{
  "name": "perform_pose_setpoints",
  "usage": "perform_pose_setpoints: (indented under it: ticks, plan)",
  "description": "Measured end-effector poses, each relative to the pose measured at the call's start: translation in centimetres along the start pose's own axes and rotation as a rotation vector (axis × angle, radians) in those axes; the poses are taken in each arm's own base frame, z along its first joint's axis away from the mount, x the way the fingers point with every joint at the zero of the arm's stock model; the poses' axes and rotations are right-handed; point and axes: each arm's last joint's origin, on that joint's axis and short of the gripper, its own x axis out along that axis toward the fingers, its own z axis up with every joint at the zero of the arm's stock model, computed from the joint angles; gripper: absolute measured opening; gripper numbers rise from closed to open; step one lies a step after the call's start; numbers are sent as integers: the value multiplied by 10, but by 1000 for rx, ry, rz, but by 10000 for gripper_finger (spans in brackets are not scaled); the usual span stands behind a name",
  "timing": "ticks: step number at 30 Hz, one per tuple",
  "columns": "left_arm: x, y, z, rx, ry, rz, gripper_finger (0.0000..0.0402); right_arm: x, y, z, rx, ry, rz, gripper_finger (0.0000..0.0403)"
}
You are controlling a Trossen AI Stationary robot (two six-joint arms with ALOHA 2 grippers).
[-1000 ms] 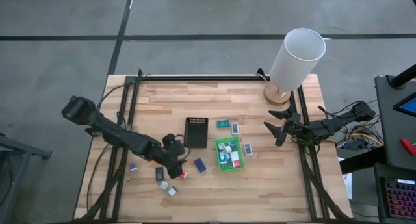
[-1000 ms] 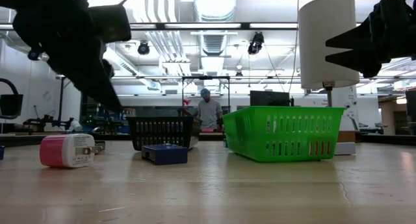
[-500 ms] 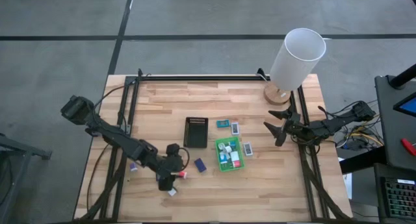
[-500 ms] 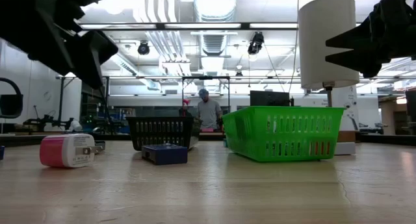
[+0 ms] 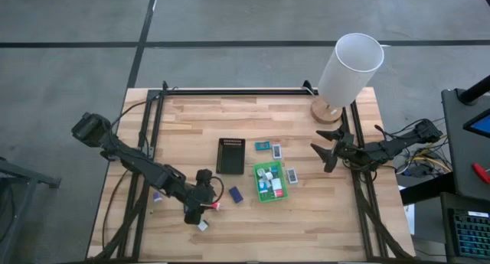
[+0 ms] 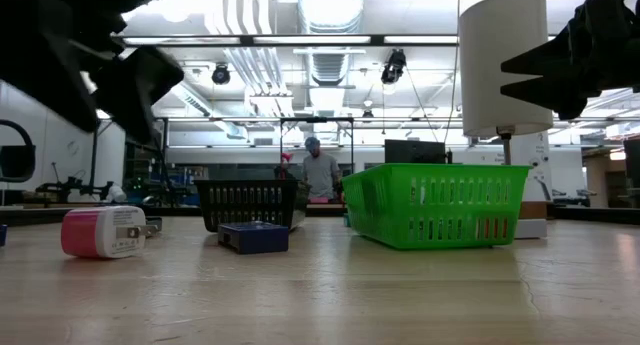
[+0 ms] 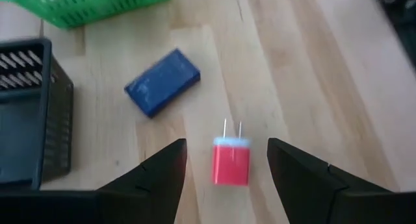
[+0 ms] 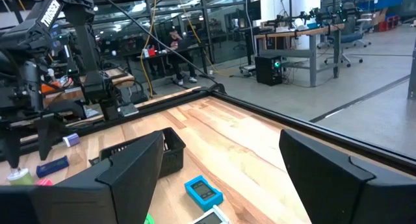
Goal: Pick & Place Office items
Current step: Put the pink charger adapter into the green bin
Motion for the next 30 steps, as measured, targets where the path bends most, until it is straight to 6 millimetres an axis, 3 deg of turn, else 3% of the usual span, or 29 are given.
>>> perform_pose_setpoints:
  ticks: [9, 19, 30]
  plan:
    - [9, 3, -18, -29, 3, -1, 221, 0, 0, 0, 1, 0, 0, 313]
    - [13, 1, -19, -38, -19, -52, 221, 0, 0, 0, 1, -1, 0, 304]
    - [41, -2, -27, -18, 58, -42, 221, 0, 0, 0, 0, 0, 0, 310]
